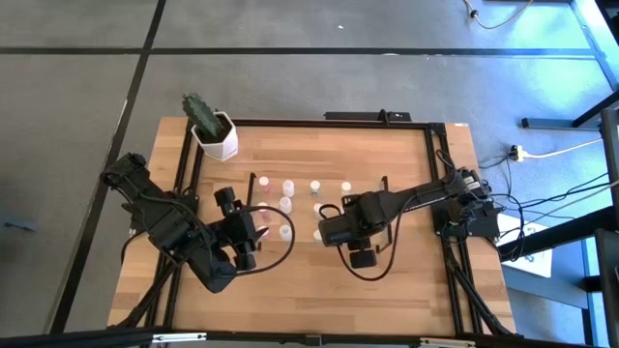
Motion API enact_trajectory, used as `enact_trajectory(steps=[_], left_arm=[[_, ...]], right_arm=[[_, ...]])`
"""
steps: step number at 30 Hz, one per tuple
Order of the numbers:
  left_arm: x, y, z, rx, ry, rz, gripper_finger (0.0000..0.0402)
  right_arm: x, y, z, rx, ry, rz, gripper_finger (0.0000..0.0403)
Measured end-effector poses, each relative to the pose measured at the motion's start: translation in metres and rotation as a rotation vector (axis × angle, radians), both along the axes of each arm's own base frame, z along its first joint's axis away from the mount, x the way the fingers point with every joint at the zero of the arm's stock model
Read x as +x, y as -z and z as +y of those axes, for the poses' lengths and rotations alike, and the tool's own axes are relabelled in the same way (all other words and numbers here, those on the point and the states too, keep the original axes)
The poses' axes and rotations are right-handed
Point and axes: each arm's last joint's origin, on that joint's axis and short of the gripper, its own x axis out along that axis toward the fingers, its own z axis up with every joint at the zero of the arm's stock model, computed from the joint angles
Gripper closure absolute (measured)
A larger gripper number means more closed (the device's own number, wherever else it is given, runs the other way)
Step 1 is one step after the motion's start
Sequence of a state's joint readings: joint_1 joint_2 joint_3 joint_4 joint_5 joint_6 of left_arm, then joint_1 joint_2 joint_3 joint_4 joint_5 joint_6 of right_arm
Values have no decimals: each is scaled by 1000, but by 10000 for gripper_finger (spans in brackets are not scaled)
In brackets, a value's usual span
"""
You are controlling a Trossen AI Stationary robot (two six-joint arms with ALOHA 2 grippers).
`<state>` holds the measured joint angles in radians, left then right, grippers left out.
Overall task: Pick and place medicine bottles onto shelf by color
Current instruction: Put the yellow pill bottle on the shelf aligned with the other yellow pill bottles
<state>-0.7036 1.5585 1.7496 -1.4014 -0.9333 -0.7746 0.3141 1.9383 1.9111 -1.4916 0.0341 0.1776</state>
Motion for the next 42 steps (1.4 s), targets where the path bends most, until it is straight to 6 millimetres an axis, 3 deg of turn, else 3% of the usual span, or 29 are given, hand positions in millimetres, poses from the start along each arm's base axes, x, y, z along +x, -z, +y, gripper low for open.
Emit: enact_trajectory(steps=[18,23,30,42], left_arm=[[0,0,0,-3,-2,-4,178],[0,0,0,-3,-2,-4,178],[0,0,0,-1,-2,-1,178],[0,0,0,-2,1,2,178]], right_arm=[[-5,-4,-1,-10,-15,51,273],[-7,-4,3,70,40,88,273],[-15,-5,25,137,107,123,273],[-48,-5,86,138,153,157,273]])
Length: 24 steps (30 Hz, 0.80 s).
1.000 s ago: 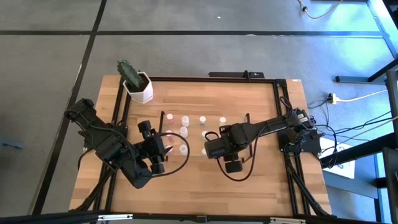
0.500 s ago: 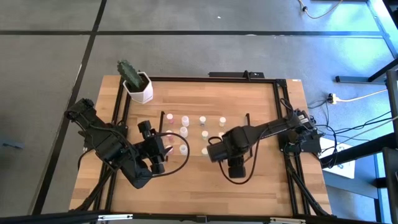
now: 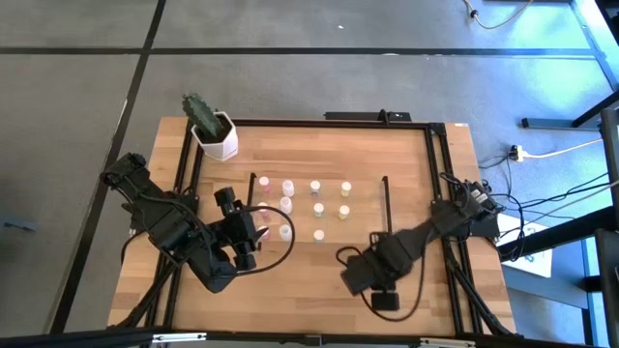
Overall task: Pick and place medicine bottles onto shelf by color
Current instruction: Put the yellow pill bottle on the shelf aligned with the other yellow pill bottles
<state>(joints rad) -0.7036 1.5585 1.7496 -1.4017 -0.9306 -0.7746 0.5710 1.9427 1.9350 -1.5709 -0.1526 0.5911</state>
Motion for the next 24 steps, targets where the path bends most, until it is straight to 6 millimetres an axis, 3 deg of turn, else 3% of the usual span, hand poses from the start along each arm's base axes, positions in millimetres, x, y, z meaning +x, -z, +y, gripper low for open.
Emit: enact_trajectory(steps=[10,17,24], left_arm=[[0,1,-1,-34,16,28,178],[-4,1,-8,-67,53,42,178],[-10,-2,-27,-124,122,-20,178]], right_arm=[[-13,7,38,91,-34,-60,273],[-15,38,53,133,-50,-71,273],[-10,71,58,136,-81,-173,273]])
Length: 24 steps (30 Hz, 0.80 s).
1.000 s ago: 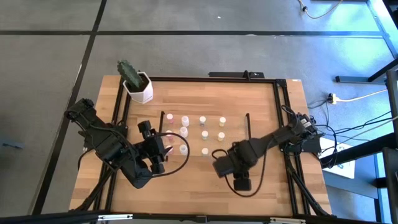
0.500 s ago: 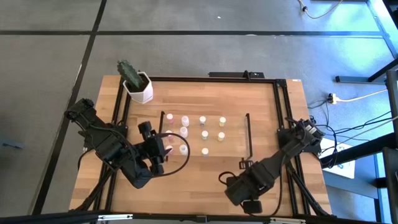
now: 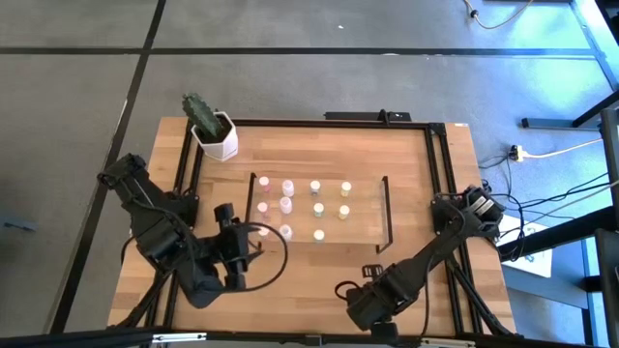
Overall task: Pick and place medicine bottles onto shelf by color
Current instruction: Put the yellow pill bottle on the shelf aligned with the other yellow pill bottles
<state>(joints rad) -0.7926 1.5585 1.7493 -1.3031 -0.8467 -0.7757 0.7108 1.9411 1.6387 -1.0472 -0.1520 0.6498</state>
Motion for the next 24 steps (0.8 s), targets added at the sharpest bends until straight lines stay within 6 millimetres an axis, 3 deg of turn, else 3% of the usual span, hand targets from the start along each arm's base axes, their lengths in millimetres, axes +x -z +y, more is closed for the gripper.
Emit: enact_trajectory(steps=[5,13,24], left_arm=[[-3,-2,-8,-28,25,-36,178],[-2,0,-11,-30,27,-39,178],[2,0,-9,-23,10,-41,178]], right_arm=[[1,18,-11,12,47,78,273],[8,23,-28,95,199,249,273],[5,24,-27,85,112,241,273]])
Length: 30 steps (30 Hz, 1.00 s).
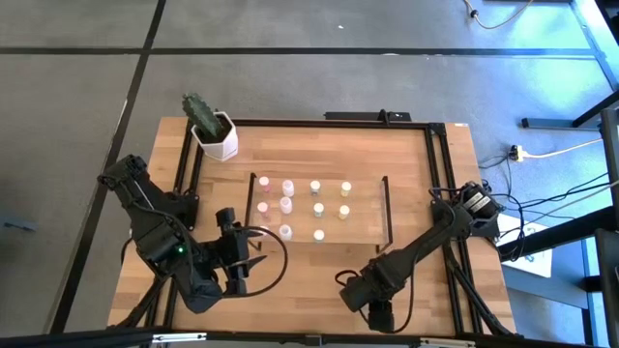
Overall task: Pick and place medicine bottles onto shelf by color
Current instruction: Put the yellow pill bottle on the shelf aligned with the other yellow pill bottles
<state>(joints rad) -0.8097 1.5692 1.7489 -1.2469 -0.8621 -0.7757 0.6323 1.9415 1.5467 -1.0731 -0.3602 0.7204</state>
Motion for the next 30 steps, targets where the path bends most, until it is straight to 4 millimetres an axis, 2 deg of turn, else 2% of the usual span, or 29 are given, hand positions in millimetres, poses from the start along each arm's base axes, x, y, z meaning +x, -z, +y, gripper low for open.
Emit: enact_trajectory(steps=[8,17,30], left_arm=[[0,0,0,2,1,1,178],[0,0,0,11,-6,-7,178],[0,0,0,14,-8,-10,178]], right_arm=[[-10,2,13,-9,-13,25,273],[-14,29,30,-41,-82,60,273],[-9,62,33,-96,-100,135,273]])
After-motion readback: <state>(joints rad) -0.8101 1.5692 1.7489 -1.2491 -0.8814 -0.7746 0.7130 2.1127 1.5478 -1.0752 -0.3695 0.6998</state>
